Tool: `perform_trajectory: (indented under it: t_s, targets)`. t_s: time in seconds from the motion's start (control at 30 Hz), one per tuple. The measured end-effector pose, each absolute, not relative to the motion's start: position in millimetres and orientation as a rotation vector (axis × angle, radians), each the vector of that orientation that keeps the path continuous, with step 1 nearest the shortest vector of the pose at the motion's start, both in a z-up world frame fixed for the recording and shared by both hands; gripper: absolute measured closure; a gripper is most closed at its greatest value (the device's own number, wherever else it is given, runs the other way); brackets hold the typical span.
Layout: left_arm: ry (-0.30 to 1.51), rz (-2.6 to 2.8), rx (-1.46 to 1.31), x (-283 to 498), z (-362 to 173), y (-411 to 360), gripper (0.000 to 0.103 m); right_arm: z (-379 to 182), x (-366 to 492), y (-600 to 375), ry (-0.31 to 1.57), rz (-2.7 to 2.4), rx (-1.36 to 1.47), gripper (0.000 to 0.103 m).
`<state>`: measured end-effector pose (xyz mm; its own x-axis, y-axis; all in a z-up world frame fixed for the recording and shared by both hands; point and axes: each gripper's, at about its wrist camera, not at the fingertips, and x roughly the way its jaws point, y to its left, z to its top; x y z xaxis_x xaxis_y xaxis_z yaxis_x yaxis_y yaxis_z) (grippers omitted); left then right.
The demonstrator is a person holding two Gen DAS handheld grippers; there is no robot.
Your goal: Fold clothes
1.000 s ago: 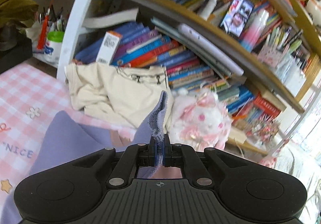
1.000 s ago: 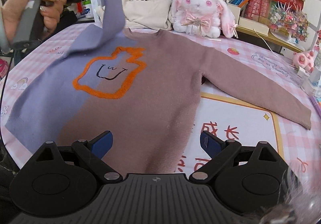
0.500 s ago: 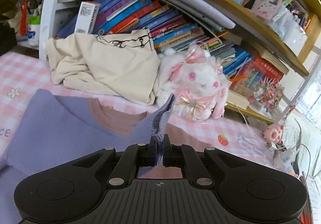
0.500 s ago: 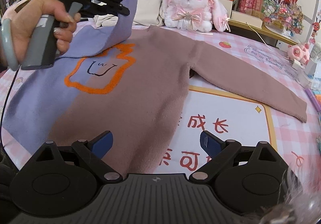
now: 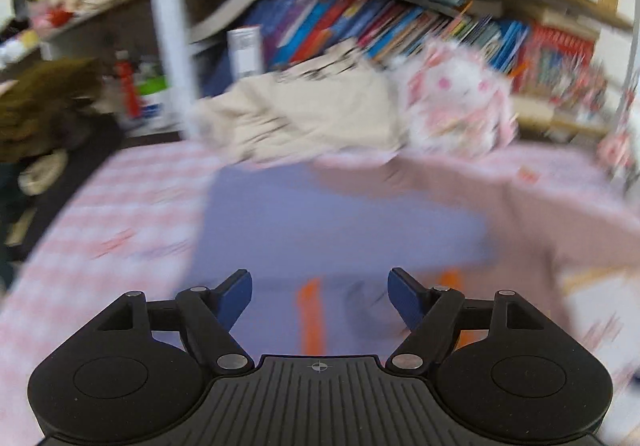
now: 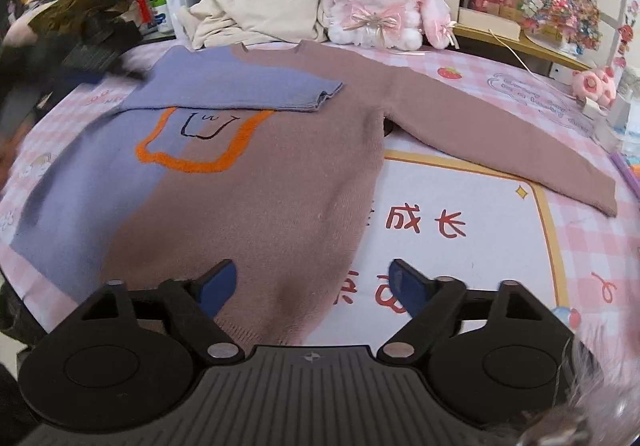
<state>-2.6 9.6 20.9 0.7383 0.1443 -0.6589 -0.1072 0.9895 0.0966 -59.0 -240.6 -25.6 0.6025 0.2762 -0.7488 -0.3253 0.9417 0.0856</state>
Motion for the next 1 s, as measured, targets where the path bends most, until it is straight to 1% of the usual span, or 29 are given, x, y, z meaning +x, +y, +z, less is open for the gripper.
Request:
perform_trajectory:
  t_s: [0.2,0.4,0.43,0.53,0.6,0.63,0.67,0.7,0.73,0.77,0.8,0.83,0.87,0.9,0.93,0.97,1.0]
  targets:
    - [0.801,0.248,0.048,-52,-1,51,0.026,-26,-64,-236,0.871,0.295,-0.013,0.034]
    - [0.799,0.237,-0.028,-73,-5,80,0.026,-25,-74,-233,0.894,0.197,0.029,0.04]
    - [0.793,0.227,-0.049,-76,-5,85,0.026,-25,-75,-233,0.9,0.185,0.036,0.043]
    - [0.804,0.202,-0.096,-80,-9,99,0.027,-29,-81,-231,0.925,0.151,0.059,0.049]
    - [0.81,0.181,-0.133,-83,-12,109,0.03,-30,-85,-229,0.932,0.135,0.08,0.054]
    - [0.816,0.169,-0.16,-83,-15,114,0.04,-30,-85,-228,0.937,0.128,0.087,0.058]
    - [0.827,0.155,-0.192,-83,-17,119,0.048,-31,-86,-227,0.942,0.12,0.094,0.06]
    - [0.839,0.144,-0.218,-82,-19,124,0.052,-32,-87,-226,0.946,0.113,0.101,0.063]
    - [0.854,0.137,-0.24,-81,-22,128,0.062,-32,-87,-225,0.951,0.106,0.107,0.067]
    - [0.866,0.132,-0.253,-80,-24,131,0.068,-33,-87,-223,0.956,0.098,0.108,0.07]
    - [0.878,0.13,-0.255,-80,-28,133,0.069,-34,-87,-222,0.962,0.09,0.108,0.075]
    - [0.886,0.128,-0.255,-81,-30,135,0.072,-35,-87,-222,0.966,0.087,0.111,0.079]
    - [0.892,0.128,-0.257,-81,-33,137,0.08,-37,-87,-221,0.973,0.086,0.117,0.081]
    - [0.9,0.129,-0.262,-81,-35,139,0.085,-38,-87,-221,0.979,0.085,0.123,0.084]
    - [0.901,0.13,-0.268,-82,-38,141,0.093,-38,-87,-220,0.979,0.085,0.128,0.086]
    - [0.898,0.13,-0.276,-83,-39,143,0.097,-38,-87,-218,0.978,0.085,0.123,0.089]
    - [0.895,0.128,-0.287,-84,-40,146,0.098,-38,-86,-217,0.977,0.086,0.119,0.091]
